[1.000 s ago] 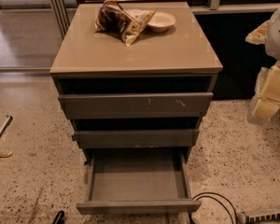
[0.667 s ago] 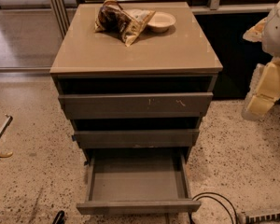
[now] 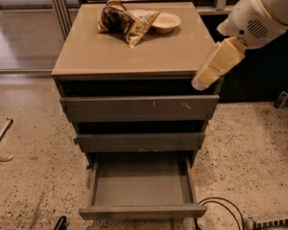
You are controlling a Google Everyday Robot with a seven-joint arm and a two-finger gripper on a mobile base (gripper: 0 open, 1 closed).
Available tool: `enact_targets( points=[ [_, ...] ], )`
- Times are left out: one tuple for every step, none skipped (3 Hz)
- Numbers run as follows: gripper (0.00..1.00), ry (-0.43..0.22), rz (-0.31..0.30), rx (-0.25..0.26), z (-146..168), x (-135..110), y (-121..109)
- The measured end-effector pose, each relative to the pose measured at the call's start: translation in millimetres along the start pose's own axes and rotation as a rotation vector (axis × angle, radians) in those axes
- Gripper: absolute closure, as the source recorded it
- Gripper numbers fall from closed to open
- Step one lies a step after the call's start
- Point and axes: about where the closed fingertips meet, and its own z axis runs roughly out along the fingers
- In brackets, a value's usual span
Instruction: Place brown chip bag into bottom drawer
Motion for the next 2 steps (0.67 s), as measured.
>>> enact_targets(
  points=[
    [0.0, -0.165, 0.143, -0.009, 28.9, -51.8, -20.1],
    [0.0, -0.165, 0.143, -0.009, 28.9, -51.9, -20.1]
  ],
)
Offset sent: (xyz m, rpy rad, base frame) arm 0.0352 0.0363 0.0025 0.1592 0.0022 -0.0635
